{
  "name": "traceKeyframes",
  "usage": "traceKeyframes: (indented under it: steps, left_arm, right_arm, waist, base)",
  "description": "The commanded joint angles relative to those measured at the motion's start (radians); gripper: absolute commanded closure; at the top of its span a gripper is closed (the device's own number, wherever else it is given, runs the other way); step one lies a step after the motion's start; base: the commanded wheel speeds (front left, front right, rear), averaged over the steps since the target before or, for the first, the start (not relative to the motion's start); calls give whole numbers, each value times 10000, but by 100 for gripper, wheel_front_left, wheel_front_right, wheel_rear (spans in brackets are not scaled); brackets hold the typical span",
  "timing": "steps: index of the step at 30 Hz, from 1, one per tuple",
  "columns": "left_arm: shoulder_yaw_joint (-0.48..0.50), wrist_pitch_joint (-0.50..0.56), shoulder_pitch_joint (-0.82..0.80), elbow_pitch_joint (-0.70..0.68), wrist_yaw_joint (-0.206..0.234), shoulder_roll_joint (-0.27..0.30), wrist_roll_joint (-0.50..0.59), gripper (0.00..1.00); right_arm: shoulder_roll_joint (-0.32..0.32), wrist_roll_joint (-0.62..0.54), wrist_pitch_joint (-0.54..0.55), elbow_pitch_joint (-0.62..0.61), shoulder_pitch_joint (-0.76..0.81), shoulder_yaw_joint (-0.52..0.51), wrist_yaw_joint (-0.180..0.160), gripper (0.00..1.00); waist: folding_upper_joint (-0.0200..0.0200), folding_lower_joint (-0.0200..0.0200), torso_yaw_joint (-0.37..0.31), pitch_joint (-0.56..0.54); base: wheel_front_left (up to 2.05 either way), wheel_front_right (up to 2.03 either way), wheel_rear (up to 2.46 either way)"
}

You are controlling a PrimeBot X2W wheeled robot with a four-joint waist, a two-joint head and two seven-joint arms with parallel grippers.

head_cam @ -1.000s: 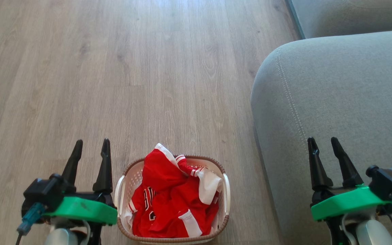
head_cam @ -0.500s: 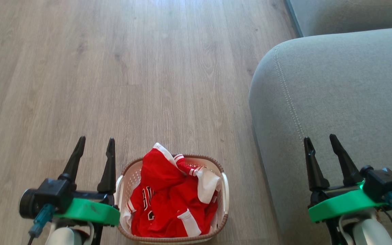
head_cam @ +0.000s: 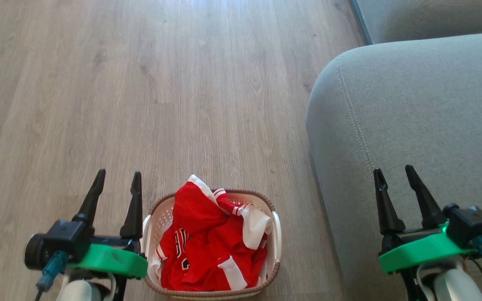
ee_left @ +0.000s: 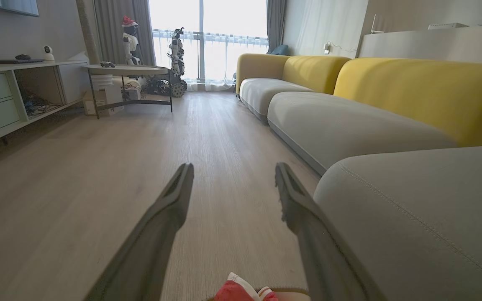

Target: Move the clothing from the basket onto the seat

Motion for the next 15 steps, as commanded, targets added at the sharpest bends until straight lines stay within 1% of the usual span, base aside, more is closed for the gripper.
traceKeyframes:
  steps: [1, 6, 15]
  left_arm:
    - [287, -124, -458, -301, 26, 136, -36, 0]
    - [289, -124, -494, -251, 27, 135, -63, 0]
    - [225, -124, -908, 74, -8, 134, -193, 0]
  right_arm:
    - [-99, -23, -95, -307, -303, 256, 77, 0]
    - [-99, -31, -95, -378, -347, 286, 77, 0]
    - [-142, 86, -95, -585, -791, 406, 77, 0]
  waist:
    - [0, 0, -4, 2]
    - [0, 0, -72, 181]
    - [0, 0, -393, 983]
  base:
    - [0, 0, 0]
    - [0, 0, 0]
    - [0, 0, 0]
